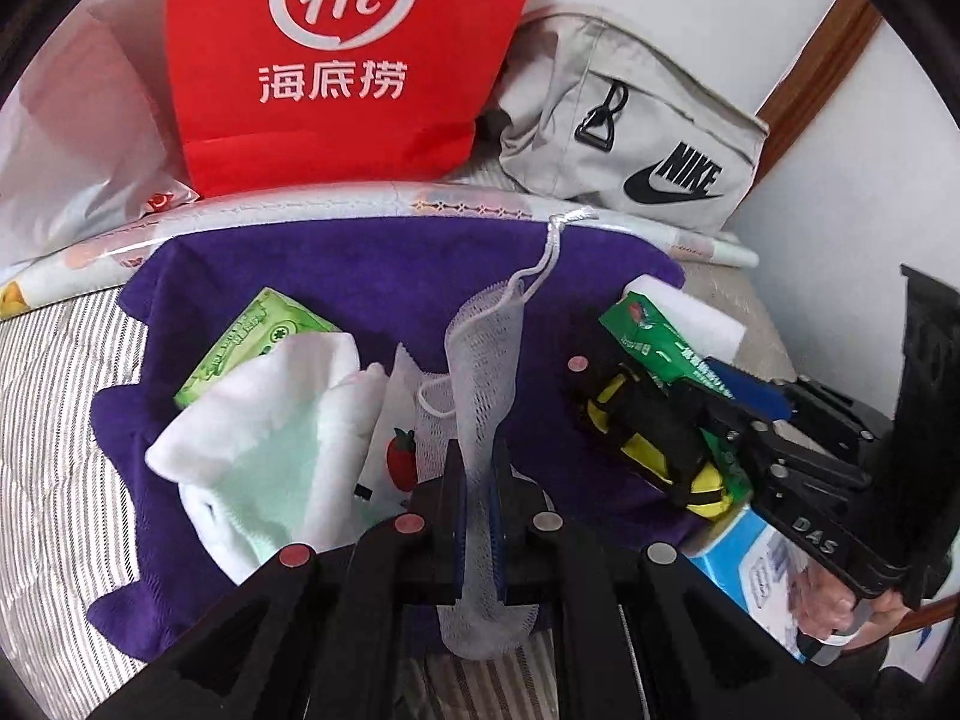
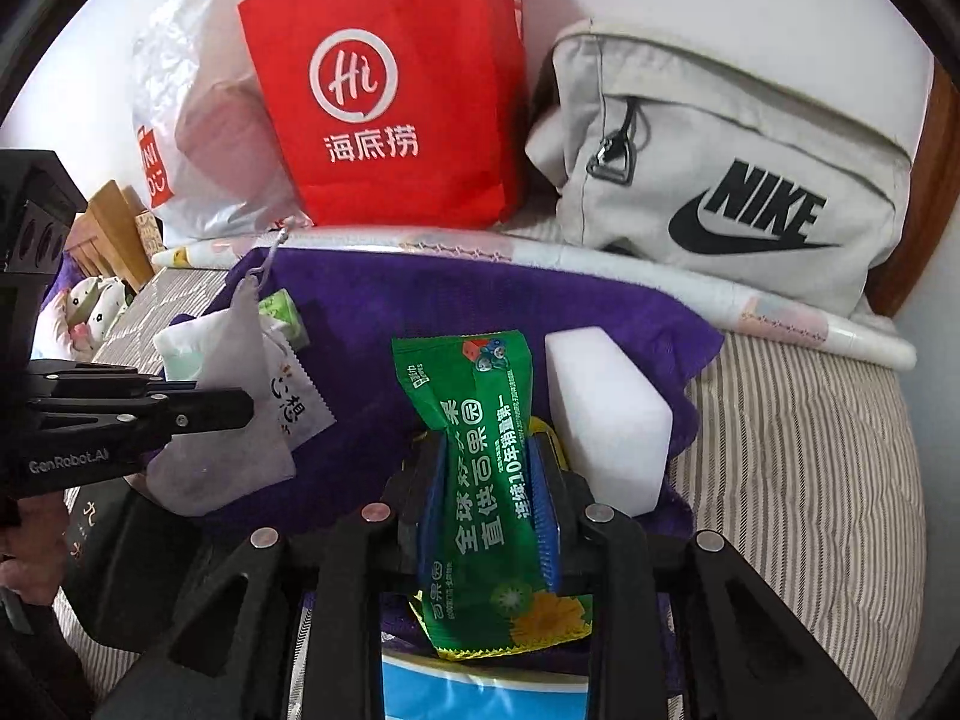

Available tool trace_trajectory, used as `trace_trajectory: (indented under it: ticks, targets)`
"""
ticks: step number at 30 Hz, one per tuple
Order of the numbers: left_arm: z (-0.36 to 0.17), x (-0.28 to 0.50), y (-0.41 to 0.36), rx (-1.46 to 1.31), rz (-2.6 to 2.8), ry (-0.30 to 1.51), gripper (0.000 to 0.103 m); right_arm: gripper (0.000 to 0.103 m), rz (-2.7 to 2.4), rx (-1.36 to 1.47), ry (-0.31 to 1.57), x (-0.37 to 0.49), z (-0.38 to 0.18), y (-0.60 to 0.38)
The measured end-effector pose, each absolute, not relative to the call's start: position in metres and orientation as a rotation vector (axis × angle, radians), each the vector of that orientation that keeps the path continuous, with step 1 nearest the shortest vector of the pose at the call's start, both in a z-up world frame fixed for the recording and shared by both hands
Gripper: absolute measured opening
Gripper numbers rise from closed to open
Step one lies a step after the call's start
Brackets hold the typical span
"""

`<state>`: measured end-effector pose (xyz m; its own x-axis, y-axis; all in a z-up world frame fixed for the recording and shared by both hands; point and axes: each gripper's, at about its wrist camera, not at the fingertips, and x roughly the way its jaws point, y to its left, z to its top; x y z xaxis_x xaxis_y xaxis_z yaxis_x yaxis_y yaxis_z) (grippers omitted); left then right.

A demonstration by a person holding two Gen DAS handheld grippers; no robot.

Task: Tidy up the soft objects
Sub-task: 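Release the mesh bag onto the towel with the left tool while the right tool releases the green packet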

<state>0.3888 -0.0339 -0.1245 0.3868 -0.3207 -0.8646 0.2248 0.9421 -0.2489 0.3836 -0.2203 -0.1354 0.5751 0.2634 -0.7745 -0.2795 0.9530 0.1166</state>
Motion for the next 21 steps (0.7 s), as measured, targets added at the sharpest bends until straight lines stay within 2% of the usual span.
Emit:
trace_trajectory:
  ticks: [2, 4, 6, 9, 14, 21]
  targets:
    - [-0.128, 0.39, -0.038, -0.086, -0.347, 1.129, 0.007, 0.029, 0.321, -0.008, 0.906, 0.385, -0.136, -0.221]
    - [-0.129, 0.39, -0.039, -0.076, -0.342, 1.134, 0.014, 0.031, 0.321, -0.003, 0.899, 0.384, -0.134, -0.222]
    - [-0.128, 0.39, -0.04, -0.066, -0.326, 1.129, 0.031, 0.034, 0.314, -0.003, 0.888, 0.383, -0.133, -0.223]
    - [-0.123, 0.389, -0.036, -0.088, -0.318, 1.103, 0.05, 0.039, 0.315, 0.0, 0.877, 0.38, -0.131, -0.224]
    - [-0.113, 0.381, -0.035, -0.057, -0.295, 1.079, 0.058, 0.053, 0.321, 0.018, 0.856, 0.37, -0.126, -0.227]
    - [-0.099, 0.359, -0.029, -0.044, -0.255, 1.057, 0.06, 0.061, 0.301, 0.016, 0.831, 0.35, -0.112, -0.228]
